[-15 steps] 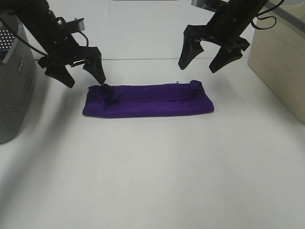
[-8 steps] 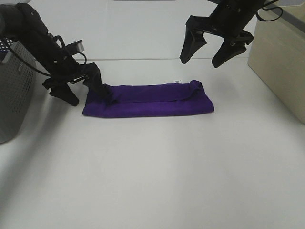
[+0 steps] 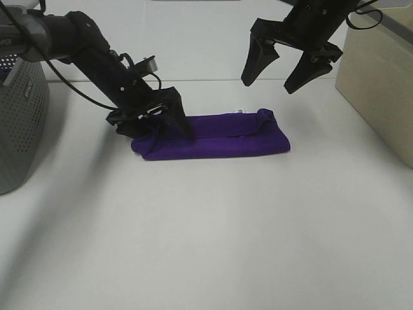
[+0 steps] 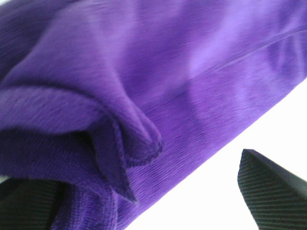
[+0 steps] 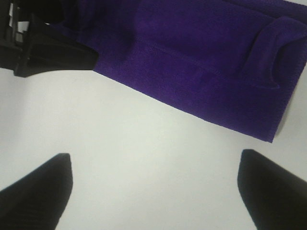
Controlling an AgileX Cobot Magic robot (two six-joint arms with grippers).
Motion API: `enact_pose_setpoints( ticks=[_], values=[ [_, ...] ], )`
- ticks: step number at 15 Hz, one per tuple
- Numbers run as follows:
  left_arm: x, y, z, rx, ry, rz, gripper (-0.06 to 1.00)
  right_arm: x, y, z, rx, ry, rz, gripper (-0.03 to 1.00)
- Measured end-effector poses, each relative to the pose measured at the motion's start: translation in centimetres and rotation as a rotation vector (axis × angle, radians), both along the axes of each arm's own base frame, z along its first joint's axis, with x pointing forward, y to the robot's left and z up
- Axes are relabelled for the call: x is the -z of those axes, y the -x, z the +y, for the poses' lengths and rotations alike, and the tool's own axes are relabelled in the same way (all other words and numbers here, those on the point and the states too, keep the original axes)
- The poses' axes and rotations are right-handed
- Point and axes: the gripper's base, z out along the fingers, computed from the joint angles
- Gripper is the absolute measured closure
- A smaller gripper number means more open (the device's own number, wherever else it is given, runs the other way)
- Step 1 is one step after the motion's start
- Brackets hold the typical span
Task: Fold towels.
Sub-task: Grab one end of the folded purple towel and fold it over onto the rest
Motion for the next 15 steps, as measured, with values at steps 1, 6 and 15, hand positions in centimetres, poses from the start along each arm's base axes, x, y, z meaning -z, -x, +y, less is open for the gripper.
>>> enact_pose_setpoints(
  ticks=[1, 6, 15],
  values=[
    [0.0, 0.1, -0.7, 0.0, 0.008, -0.001, 0.08, 0.0, 0.0, 0.0, 0.0, -0.002, 0.001, 0.06],
    [0.8, -0.8, 0.0, -0.022, -0.053, -0.013, 0.76, 0.0, 0.0, 0.0, 0.0, -0.002, 0.001, 0.06],
    [-9.0, -3.3, 4.9, -0.019, -0.047, -0.224, 0.89, -0.4, 0.1, 0.0, 0.0, -0.004, -0.007, 0.06]
  ],
)
